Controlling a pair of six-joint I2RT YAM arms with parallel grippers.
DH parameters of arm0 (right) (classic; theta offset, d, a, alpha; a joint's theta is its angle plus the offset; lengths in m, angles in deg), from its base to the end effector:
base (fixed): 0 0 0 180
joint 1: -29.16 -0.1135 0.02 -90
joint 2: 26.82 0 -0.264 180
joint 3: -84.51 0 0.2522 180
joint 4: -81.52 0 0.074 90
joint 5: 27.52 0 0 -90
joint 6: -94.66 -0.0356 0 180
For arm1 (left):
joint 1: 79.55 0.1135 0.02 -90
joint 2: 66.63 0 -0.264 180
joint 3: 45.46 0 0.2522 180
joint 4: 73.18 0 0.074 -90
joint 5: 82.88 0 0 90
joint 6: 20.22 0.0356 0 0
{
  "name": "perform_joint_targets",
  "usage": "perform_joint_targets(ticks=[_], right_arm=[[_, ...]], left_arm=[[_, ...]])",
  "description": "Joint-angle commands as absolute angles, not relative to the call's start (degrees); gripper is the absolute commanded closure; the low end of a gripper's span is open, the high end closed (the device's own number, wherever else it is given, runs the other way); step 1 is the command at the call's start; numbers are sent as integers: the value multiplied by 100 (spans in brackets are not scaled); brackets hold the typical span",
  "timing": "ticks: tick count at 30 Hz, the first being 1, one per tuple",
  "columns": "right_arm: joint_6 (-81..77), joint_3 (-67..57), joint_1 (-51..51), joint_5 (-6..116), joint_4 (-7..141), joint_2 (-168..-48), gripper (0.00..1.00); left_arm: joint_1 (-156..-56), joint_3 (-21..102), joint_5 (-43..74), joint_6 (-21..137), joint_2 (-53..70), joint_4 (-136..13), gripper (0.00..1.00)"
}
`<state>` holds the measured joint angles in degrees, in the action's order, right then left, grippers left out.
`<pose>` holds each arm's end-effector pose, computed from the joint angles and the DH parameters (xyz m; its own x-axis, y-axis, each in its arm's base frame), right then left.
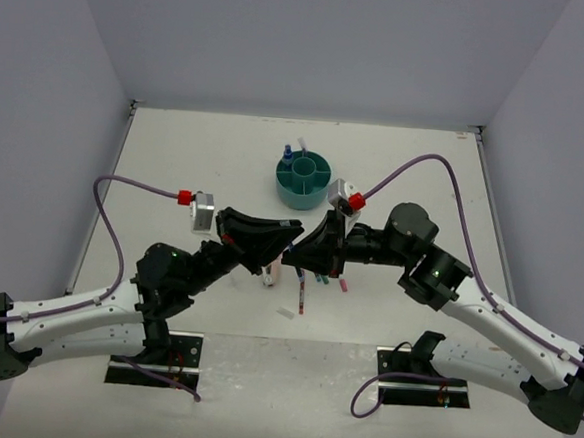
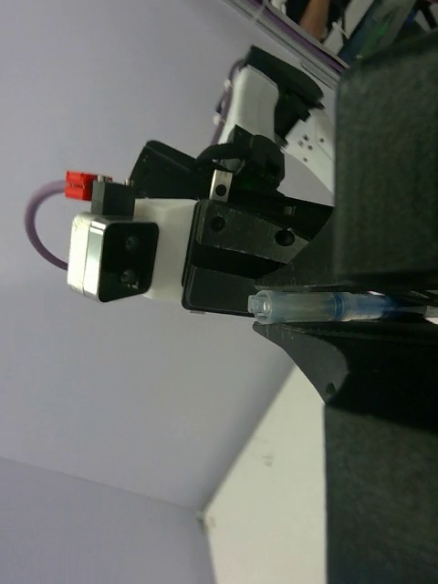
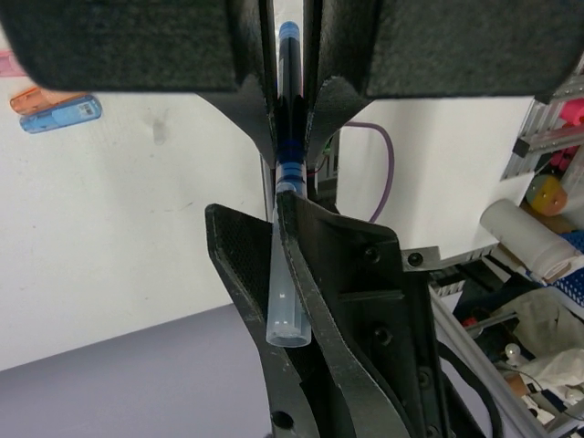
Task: Sort the stationery into containers
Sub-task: Close the pen cap on the pen.
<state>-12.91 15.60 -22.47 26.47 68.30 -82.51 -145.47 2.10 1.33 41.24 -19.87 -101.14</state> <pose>0.1198 0.1851 0.3892 -0.3016 0.0124 -0.9533 -0.9525 0.0393 0.3019 0.0797 -0.1695 0.3620 -0.2443 -0.6184 -0.7469 0.8600 0.2177 -0.4615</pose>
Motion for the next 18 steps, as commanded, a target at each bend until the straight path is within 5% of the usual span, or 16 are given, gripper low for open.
perform_joint_targets(ticks=[1,2,3,5,6,12,18], right_arm=[[-1234,2202,-2121,2659,8557,-7960,100],[-1248,2330,-2125,2627,8569,-7938,100],[-1277,2430,-2129,2583,8593,-7923,100],[-1324,2621,-2129,2500,8613,-7903,100],[-1327,2655,-2129,2489,8594,-7896,100],[-1192,2578,-2130,2300,8289,-7902,100],[-1176,2644,-2129,2205,8339,-7785,100]], left_arm=[[-14810,1097,-134,4784,-2166,-6957,98],[-14810,1197,-235,4850,-2189,-6815,98],[-14810,1377,-353,4919,-2223,-6720,87],[-14810,1819,-591,5110,-2306,-6613,48],[-14810,1915,-600,5166,-2294,-6604,41],[-14810,2362,-148,5478,-2183,-6812,38],[-14810,2406,54,5510,-2050,-6783,53]])
